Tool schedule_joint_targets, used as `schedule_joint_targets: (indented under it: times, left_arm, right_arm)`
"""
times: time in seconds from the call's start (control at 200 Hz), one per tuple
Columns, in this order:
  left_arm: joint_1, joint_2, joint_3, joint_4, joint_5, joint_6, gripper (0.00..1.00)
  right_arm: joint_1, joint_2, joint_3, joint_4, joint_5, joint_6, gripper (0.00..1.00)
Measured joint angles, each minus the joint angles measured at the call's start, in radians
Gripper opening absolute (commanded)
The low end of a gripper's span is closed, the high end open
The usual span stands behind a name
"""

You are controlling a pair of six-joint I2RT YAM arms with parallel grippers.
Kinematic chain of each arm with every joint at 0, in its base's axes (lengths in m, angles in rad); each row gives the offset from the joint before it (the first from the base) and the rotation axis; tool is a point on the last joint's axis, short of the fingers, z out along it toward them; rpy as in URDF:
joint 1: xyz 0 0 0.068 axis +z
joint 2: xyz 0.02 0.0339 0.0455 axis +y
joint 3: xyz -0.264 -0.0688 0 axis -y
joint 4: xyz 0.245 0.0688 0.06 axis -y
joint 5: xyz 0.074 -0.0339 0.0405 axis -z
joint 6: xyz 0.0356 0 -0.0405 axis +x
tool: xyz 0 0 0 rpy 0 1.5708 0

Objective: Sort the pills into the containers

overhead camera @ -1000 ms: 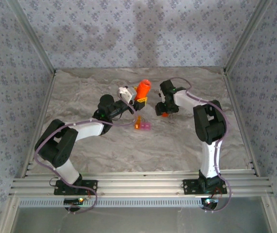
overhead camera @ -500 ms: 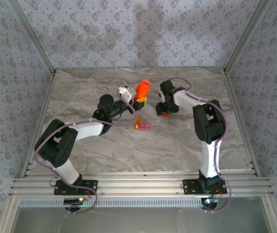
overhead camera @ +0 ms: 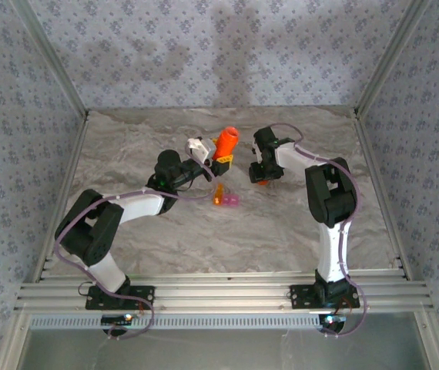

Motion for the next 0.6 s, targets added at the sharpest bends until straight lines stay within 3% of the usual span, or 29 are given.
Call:
schedule_joint_targets:
  times: [0.25,0.6]
  left_arm:
    - [0.0,0.067,0.0,0.075,0.011,-0.042,0.0]
    - [-0.001,0.115,0.0,0.107,0.034,-0.034,0.0]
  right_arm:
    - [-0.011,-0.023,-0.003,-0.003,-0.02,0.006,0.49]
    - [-0.077,-0.22,0.006,-0.046,-0.093,0.046,0.48]
